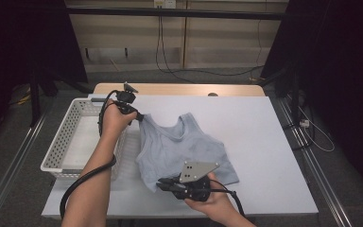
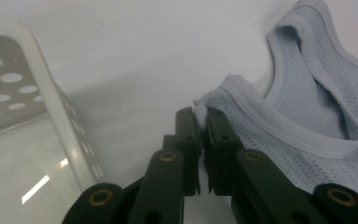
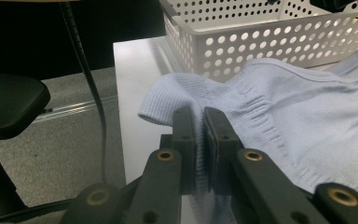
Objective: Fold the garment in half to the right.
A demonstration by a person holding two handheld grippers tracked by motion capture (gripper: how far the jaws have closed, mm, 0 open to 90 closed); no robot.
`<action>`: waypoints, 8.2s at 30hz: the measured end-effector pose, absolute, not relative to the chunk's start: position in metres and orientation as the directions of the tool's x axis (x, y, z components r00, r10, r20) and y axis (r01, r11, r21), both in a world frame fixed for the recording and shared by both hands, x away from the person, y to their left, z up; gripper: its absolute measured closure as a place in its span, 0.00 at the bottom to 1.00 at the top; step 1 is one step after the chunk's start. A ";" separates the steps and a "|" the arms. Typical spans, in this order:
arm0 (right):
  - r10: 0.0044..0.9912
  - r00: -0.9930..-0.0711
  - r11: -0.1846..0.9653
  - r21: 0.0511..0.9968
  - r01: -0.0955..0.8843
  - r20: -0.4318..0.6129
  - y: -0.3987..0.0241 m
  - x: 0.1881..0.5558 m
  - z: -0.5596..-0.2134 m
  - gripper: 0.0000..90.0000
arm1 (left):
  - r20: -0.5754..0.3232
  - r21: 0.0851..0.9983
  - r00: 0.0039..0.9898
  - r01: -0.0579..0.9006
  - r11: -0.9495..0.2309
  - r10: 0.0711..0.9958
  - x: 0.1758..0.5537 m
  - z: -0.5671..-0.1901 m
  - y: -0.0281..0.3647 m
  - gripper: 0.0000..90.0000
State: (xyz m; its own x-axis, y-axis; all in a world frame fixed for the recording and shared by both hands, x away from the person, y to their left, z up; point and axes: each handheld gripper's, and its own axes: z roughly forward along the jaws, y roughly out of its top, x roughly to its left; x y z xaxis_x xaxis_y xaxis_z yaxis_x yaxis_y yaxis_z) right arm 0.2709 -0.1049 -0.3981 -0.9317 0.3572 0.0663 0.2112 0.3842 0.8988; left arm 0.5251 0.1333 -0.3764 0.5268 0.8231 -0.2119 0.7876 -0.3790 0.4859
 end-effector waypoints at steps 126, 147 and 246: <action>0.459 -0.878 0.244 0.930 0.274 0.137 -0.134 0.275 -0.394 0.94 | -0.175 0.474 0.458 0.815 -0.333 0.872 0.534 -0.353 0.142 0.93; 0.523 -0.842 0.241 0.926 0.290 0.128 -0.155 0.274 -0.398 0.94 | -0.171 0.482 0.479 0.803 -0.351 0.861 0.543 -0.349 0.116 0.92; 0.667 -0.745 0.371 0.872 0.319 -0.012 -0.216 0.267 -0.416 0.94 | -0.219 0.591 0.573 0.722 -0.359 0.790 0.525 -0.358 0.071 0.41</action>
